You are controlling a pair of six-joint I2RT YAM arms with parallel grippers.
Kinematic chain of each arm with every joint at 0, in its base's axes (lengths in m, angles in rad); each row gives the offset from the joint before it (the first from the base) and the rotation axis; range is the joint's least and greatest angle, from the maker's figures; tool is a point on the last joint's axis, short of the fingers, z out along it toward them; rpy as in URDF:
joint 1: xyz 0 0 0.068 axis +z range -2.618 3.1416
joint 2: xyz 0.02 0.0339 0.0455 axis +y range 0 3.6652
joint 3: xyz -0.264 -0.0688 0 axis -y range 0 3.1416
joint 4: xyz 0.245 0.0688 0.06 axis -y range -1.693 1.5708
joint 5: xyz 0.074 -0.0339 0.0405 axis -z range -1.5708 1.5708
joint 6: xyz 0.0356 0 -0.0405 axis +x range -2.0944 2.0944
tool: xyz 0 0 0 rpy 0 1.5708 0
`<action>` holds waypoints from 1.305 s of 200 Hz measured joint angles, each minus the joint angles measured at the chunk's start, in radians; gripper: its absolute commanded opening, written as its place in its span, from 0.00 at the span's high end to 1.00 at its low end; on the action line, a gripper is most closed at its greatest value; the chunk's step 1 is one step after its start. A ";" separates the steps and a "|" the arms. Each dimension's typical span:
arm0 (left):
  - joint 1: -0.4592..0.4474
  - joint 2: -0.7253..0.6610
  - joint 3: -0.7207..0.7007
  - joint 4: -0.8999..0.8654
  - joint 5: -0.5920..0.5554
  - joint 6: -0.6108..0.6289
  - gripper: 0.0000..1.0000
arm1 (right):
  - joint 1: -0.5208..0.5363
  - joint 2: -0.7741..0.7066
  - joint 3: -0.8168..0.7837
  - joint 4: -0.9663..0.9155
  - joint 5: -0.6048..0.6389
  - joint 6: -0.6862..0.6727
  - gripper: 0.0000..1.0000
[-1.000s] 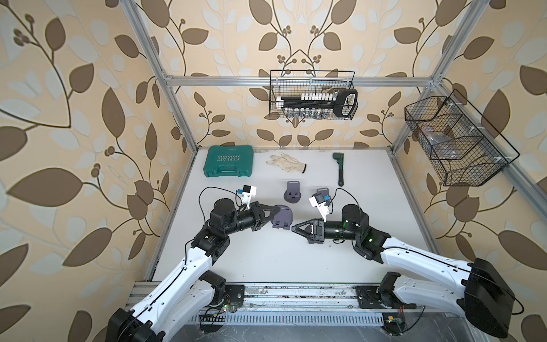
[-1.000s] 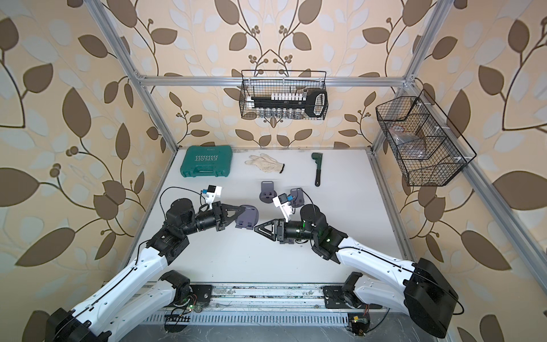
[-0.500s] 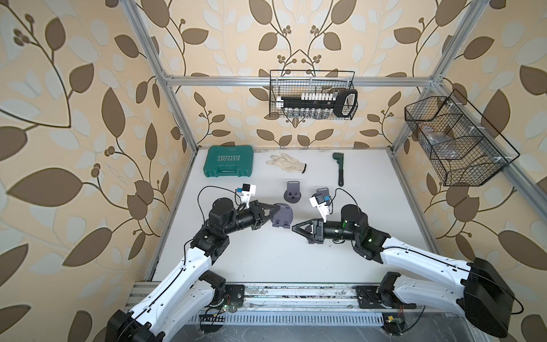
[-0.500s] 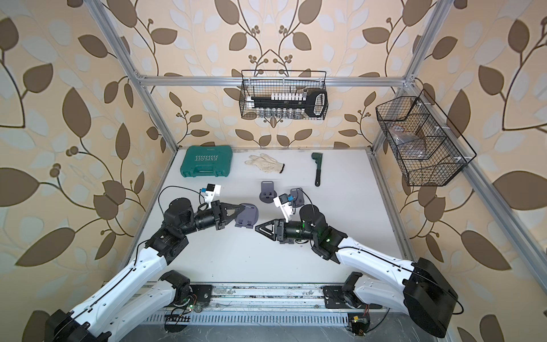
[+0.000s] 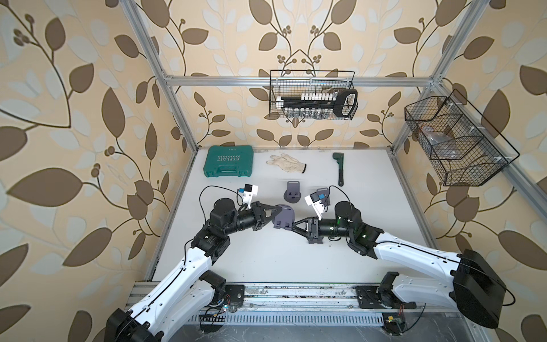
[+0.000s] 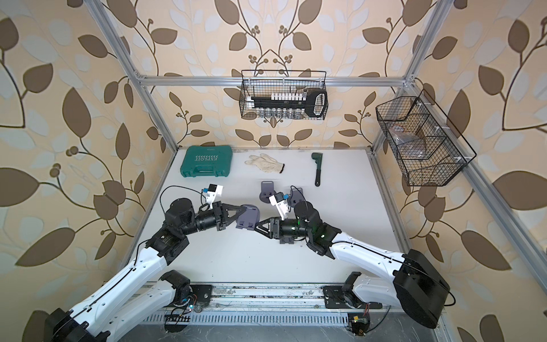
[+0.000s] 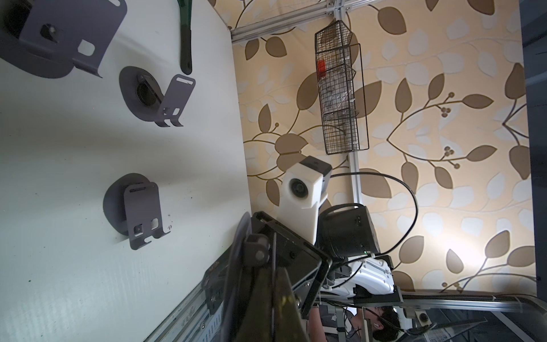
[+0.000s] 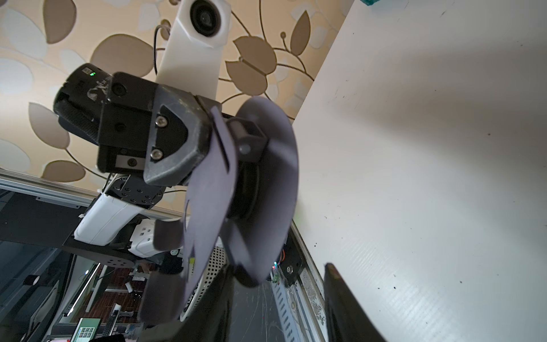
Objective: Open the phone stand
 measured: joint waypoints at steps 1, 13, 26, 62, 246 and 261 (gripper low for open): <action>-0.001 0.000 0.000 0.000 0.001 0.000 1.00 | 0.000 0.000 0.000 0.000 0.000 0.000 0.55; -0.004 0.000 0.000 0.000 0.008 0.002 1.00 | -0.006 0.000 0.005 -0.001 0.000 -0.008 0.55; -0.011 0.000 0.000 0.005 0.013 0.001 1.00 | -0.012 0.000 0.015 -0.008 0.000 -0.020 0.56; -0.028 0.000 0.000 0.052 0.005 0.001 1.00 | -0.014 0.008 0.047 -0.027 -0.008 -0.031 0.62; -0.069 -0.031 0.079 -0.064 -0.014 0.134 1.00 | -0.048 0.015 0.155 -0.165 -0.140 -0.017 1.00; -0.068 -0.023 0.100 -0.079 -0.017 0.152 1.00 | -0.078 0.052 0.164 -0.128 -0.215 0.011 1.00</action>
